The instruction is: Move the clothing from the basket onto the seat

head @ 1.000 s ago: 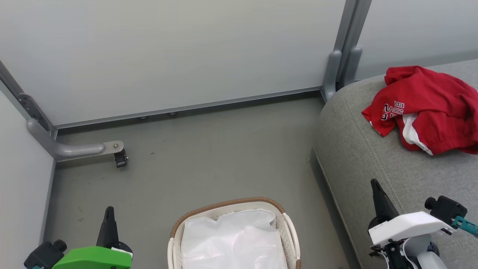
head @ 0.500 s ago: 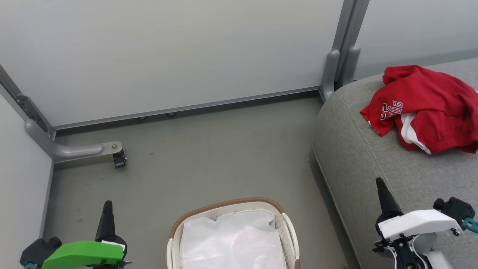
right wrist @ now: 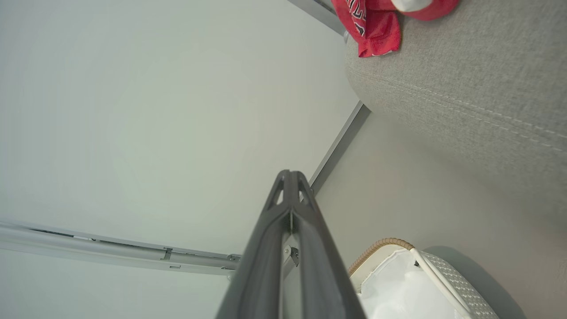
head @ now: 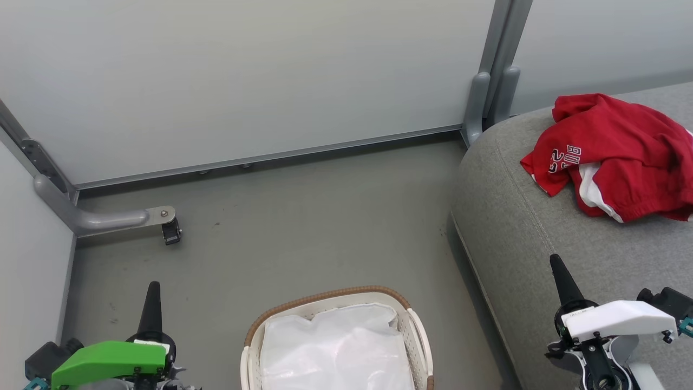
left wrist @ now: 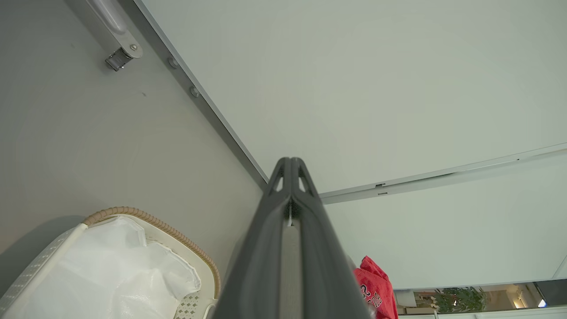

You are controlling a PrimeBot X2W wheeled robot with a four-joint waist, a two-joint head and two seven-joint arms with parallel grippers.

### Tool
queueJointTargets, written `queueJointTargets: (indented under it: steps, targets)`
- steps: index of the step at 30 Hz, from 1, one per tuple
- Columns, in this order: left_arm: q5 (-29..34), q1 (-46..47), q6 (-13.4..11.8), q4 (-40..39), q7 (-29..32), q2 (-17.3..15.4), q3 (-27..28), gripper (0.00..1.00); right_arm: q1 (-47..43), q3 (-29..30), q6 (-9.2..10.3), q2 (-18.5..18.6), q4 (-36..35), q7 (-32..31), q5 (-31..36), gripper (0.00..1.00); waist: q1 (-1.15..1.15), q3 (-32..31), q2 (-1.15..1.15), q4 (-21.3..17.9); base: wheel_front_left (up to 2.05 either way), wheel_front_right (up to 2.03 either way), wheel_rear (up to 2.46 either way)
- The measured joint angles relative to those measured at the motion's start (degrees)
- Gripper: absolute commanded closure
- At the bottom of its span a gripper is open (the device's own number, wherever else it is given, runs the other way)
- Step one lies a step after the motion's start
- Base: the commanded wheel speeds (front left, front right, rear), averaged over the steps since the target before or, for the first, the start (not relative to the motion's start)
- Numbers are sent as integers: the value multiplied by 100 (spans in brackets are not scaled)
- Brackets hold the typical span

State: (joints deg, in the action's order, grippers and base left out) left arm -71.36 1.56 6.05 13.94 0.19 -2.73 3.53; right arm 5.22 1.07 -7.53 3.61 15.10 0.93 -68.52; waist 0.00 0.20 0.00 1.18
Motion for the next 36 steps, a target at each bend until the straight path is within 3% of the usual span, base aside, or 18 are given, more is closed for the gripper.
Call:
queueJointTargets:
  steps: [36]
  targets:
    - [-1524,314,100,9,472,-2,211,100,41,319,3,-1,-82,-472,-1797,100,0,-2,0,-82,0,0,0]
